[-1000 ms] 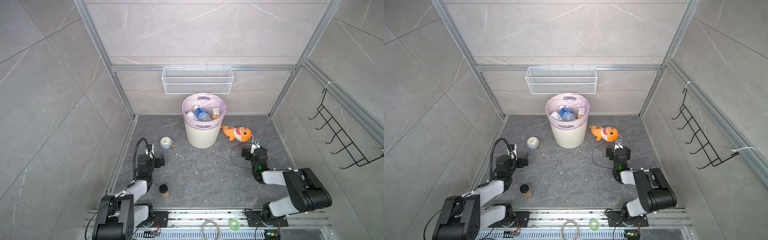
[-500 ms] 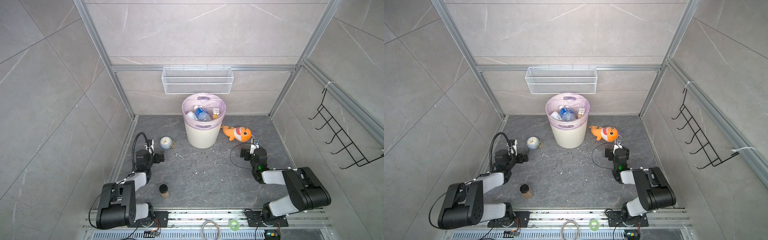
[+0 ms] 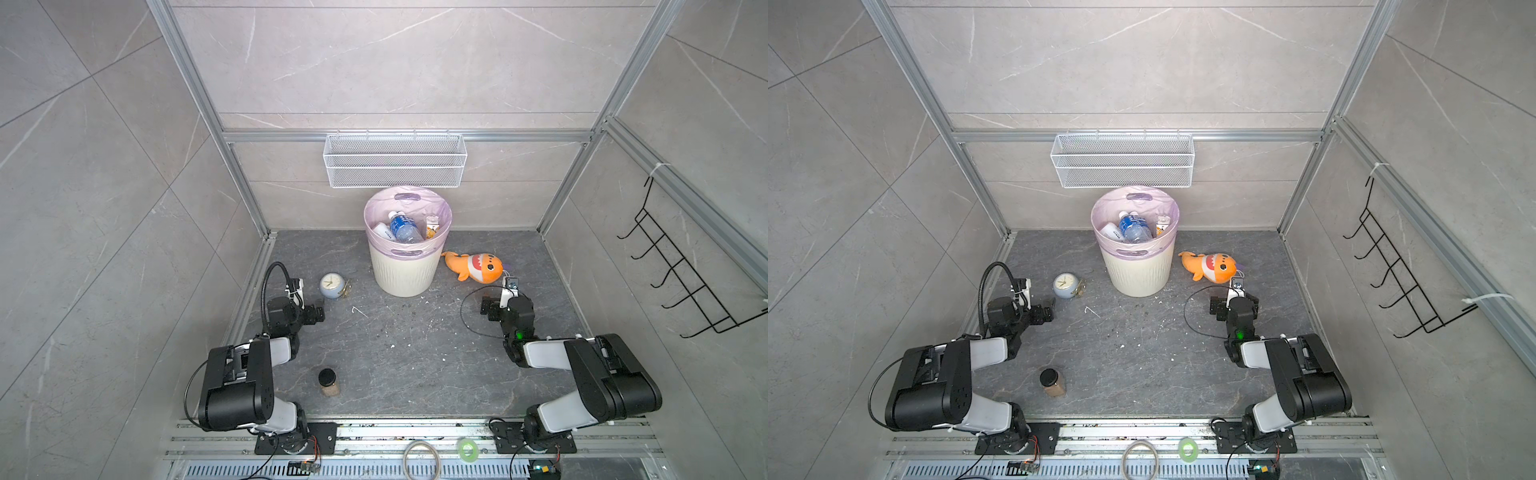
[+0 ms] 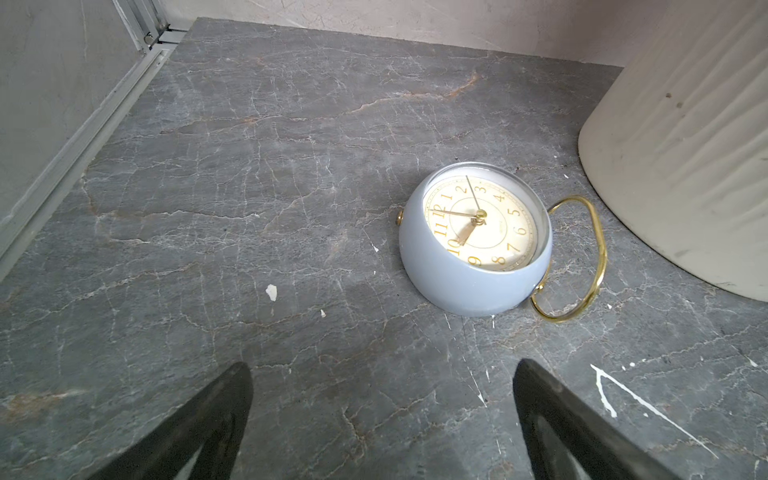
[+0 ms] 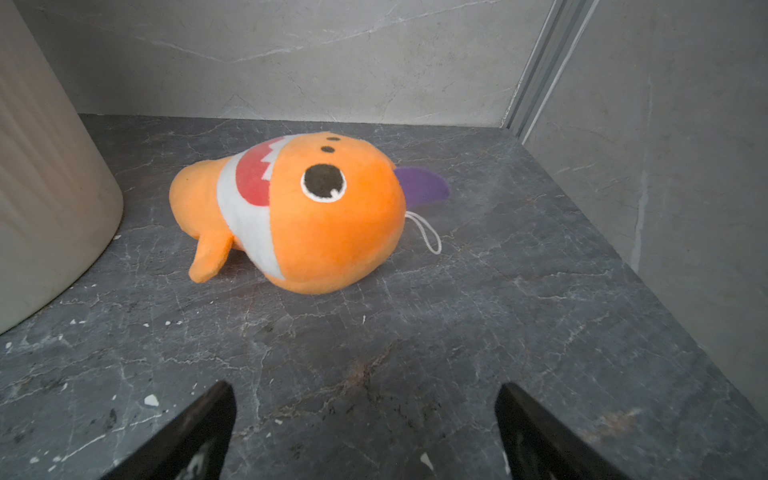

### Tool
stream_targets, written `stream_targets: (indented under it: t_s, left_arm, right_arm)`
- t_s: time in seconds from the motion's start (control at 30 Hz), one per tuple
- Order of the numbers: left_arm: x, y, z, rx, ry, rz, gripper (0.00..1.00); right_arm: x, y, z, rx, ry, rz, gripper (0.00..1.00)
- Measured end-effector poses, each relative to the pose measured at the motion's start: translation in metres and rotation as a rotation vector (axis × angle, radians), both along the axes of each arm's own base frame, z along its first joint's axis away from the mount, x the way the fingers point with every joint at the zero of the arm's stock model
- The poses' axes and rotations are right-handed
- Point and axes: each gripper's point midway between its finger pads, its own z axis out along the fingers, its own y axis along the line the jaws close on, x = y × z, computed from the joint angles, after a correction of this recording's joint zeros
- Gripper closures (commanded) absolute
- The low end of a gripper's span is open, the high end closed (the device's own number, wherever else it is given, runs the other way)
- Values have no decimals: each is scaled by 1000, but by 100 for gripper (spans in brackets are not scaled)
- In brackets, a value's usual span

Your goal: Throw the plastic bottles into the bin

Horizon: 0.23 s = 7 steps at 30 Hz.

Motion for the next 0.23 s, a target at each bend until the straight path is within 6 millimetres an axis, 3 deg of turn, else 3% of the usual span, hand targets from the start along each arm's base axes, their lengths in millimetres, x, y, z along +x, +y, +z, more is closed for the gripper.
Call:
stream_targets:
  t_s: [0.23]
  left_arm:
    - [0,0,0,0,0,0,0]
  right_arm:
    - [0,5,-1,10,2,29,1]
